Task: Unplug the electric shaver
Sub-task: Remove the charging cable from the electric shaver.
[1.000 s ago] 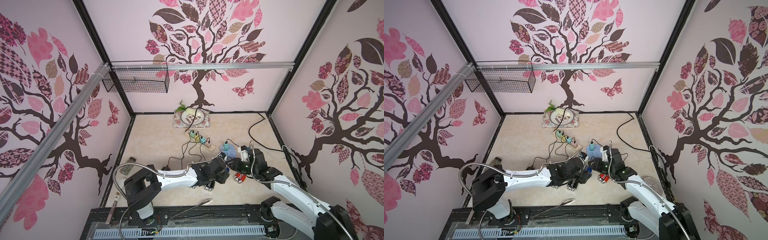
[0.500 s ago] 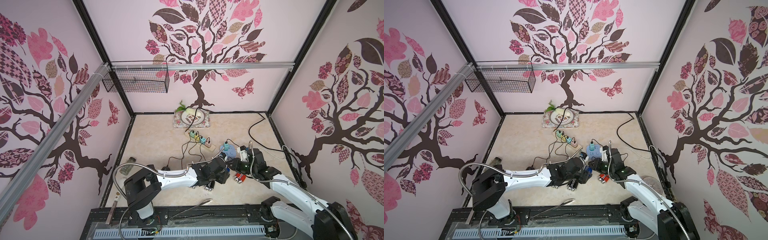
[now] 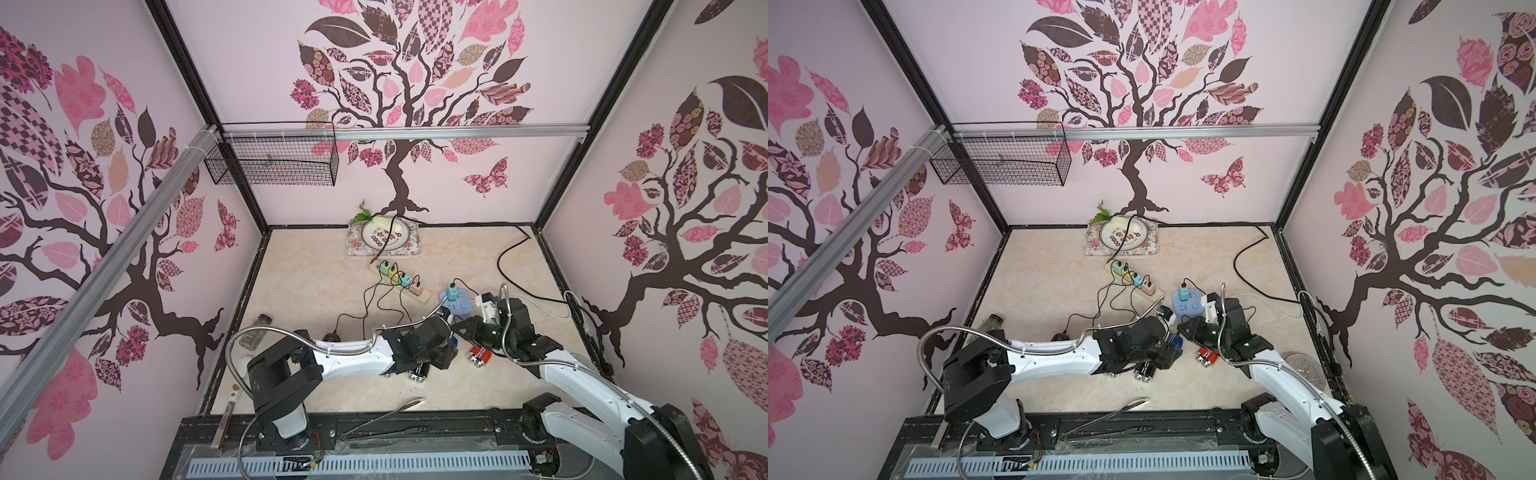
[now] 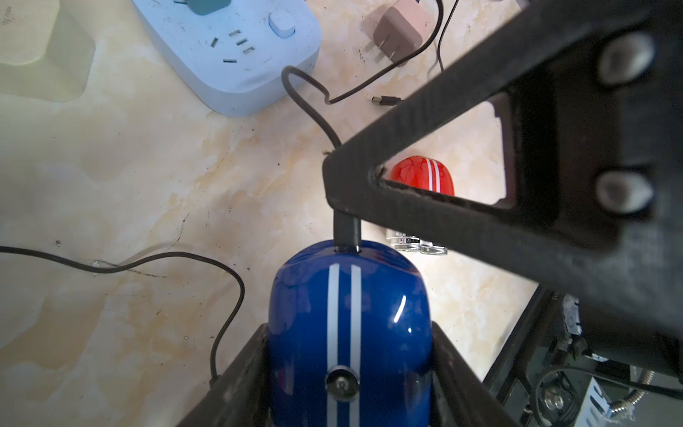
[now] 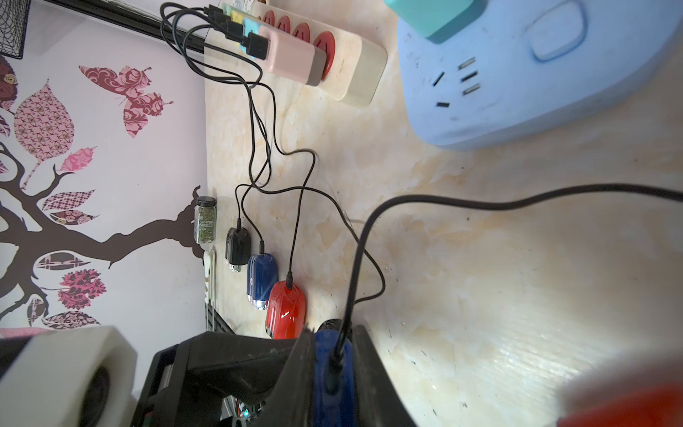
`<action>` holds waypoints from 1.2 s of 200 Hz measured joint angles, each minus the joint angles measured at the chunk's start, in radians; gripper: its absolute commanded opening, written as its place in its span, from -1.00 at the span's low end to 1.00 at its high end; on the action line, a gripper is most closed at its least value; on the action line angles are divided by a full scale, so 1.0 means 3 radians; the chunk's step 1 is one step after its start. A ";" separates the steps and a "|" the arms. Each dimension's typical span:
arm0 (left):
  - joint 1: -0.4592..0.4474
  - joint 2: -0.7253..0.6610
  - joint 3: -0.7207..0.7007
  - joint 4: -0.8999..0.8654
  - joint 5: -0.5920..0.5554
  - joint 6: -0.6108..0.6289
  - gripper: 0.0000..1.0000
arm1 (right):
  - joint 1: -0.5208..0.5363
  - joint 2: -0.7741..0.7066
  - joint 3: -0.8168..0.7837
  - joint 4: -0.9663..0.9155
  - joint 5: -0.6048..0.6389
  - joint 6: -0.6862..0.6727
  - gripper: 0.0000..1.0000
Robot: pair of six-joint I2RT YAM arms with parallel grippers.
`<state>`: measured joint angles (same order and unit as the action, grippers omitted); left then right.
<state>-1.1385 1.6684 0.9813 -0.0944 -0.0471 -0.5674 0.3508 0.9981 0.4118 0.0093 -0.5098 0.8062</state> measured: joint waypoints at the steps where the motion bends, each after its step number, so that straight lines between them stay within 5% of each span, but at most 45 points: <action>1: 0.0000 -0.0001 0.0000 0.0001 0.0000 0.0000 -0.43 | -0.0001 0.0001 0.0000 0.0003 -0.0001 0.0001 -0.58; 93: 0.0001 -0.0019 -0.0029 0.0094 -0.0001 0.0000 -0.45 | -0.0022 0.0019 -0.0005 0.0102 -0.0064 0.0064 -0.90; 240: 0.0010 -0.0067 -0.0094 0.0233 0.0038 0.0001 -0.48 | -0.0209 0.0025 -0.0006 0.0108 -0.0275 0.0062 -0.97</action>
<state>-1.1355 1.6482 0.9531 -0.0246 -0.0357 -0.5671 0.2882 1.0058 0.4099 0.0418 -0.5922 0.8249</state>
